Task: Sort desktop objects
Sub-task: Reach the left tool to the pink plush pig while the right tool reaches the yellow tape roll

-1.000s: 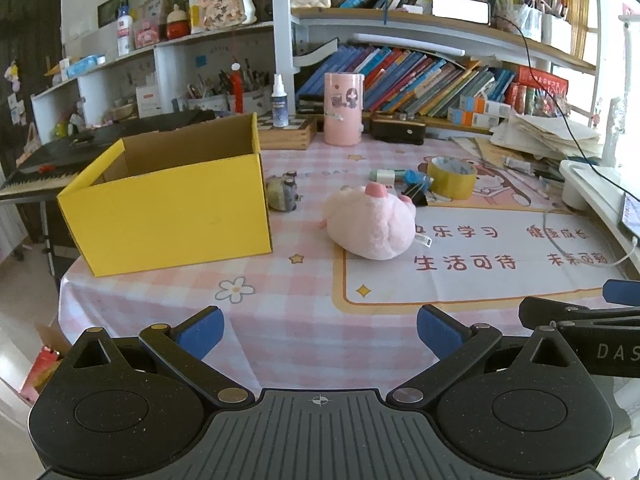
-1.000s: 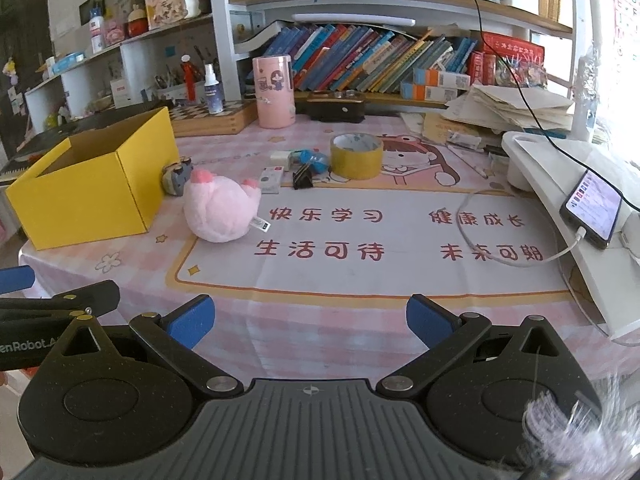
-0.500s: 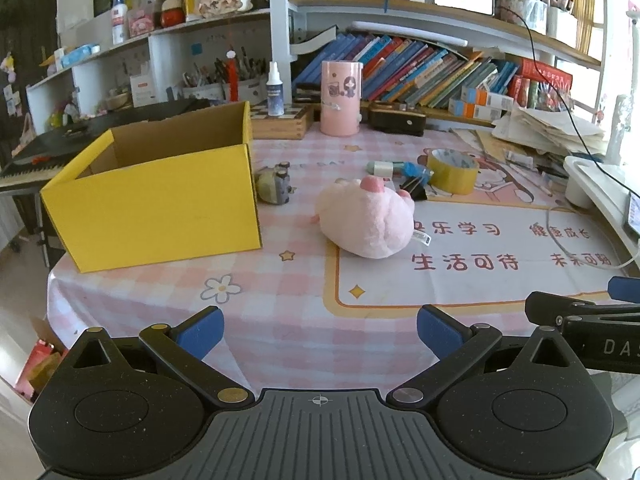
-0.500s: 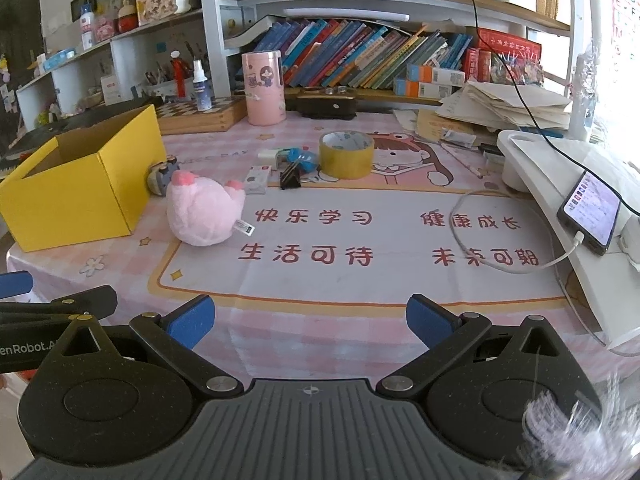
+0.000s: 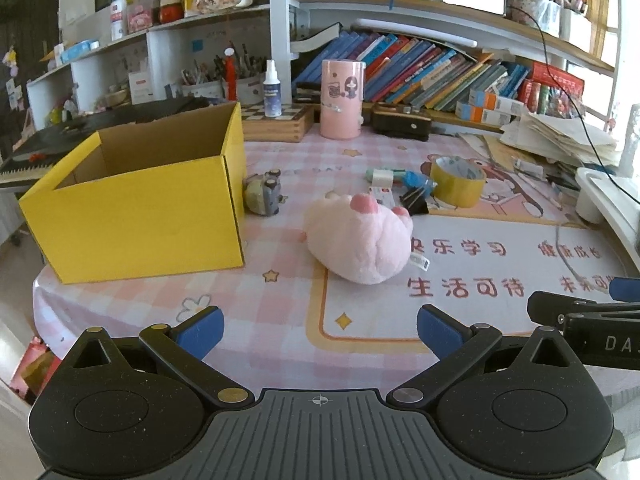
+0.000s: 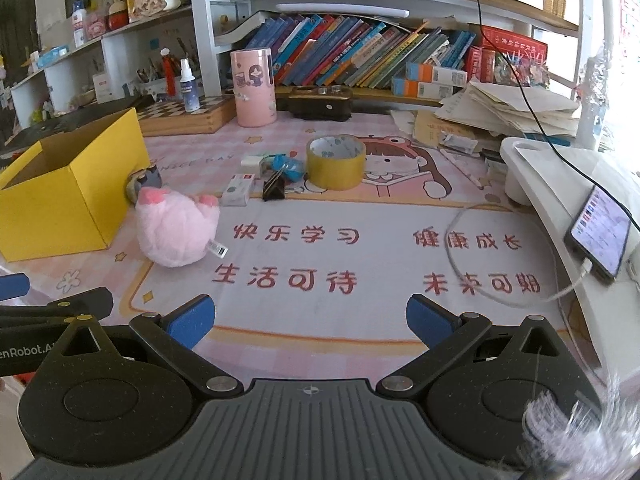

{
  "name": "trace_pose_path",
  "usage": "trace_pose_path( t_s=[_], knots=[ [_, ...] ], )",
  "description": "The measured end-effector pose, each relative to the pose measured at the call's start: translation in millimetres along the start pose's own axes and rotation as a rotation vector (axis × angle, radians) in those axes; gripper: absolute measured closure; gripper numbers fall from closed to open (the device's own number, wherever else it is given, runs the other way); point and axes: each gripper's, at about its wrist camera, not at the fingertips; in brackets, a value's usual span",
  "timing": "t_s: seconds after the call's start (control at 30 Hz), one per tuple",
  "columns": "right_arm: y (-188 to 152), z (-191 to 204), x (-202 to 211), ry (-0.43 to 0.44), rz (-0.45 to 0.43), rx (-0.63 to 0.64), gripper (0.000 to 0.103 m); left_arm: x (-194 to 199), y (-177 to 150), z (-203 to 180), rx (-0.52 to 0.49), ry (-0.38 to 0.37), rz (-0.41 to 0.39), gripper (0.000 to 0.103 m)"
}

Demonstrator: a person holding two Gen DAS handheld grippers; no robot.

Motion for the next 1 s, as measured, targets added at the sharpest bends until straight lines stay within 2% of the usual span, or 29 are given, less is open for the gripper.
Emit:
trace_pose_path(
  t_s=[0.3, 0.8, 1.0],
  knots=[
    [22, -19, -22, 0.036, 0.01, 0.019, 0.0, -17, 17, -19, 0.012, 0.003, 0.004, 0.0],
    [54, -61, -53, 0.083, 0.018, 0.02, 0.0, -46, 43, -47, 0.065, 0.054, 0.034, 0.0],
    [69, -79, -66, 0.096, 0.009, 0.019, 0.0, -68, 54, -59, 0.082, 0.086, 0.074, 0.001]
  ],
)
Point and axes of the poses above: each gripper's, at about its wrist camera, not at the fingertips, and x roughly against the way its jaws point, z to its left, y to its top, and after that the axes turned 8 degrees about y, right-handed
